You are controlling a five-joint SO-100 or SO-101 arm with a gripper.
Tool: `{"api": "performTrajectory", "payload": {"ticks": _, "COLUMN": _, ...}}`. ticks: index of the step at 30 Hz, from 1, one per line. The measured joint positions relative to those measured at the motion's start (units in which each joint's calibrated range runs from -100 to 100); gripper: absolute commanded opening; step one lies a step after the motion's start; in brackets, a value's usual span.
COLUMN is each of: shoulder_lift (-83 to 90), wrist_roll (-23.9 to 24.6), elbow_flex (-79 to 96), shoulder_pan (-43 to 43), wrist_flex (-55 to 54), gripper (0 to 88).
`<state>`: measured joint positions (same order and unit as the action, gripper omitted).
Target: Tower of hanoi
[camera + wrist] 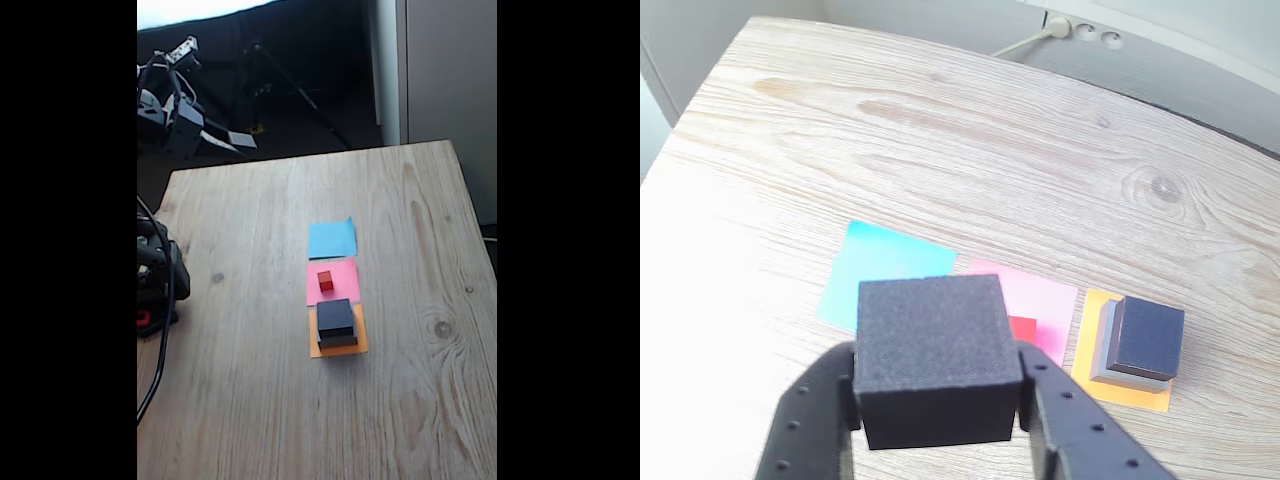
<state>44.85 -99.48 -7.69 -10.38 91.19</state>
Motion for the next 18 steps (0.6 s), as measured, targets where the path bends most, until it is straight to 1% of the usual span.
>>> {"api": "performTrajectory", "payload": {"ticks": 4, "shoulder_lift": 4.96, "wrist_roll": 0.00, "elbow_flex": 8.60, "shoulder_pan": -1.55, "wrist_flex": -1.68, "gripper": 7.3}}
{"api": "performTrajectory", "payload": {"ticks": 10, "shoulder_lift": 8.81, "wrist_roll": 0.00, "elbow_flex": 26.16, "shoulder_pan": -2.79, "wrist_flex": -9.29, "gripper": 7.1}}
{"api": "performTrajectory", "payload": {"ticks": 15, "shoulder_lift": 10.69, "wrist_roll": 0.00, "elbow_flex": 39.63, "shoulder_pan": -3.72, "wrist_flex": -19.38, "gripper": 7.4}}
{"api": "performTrajectory", "payload": {"ticks": 18, "shoulder_lift": 11.37, "wrist_roll": 0.00, "elbow_flex": 50.15, "shoulder_pan": -3.82, "wrist_flex": -28.74, "gripper": 7.5}}
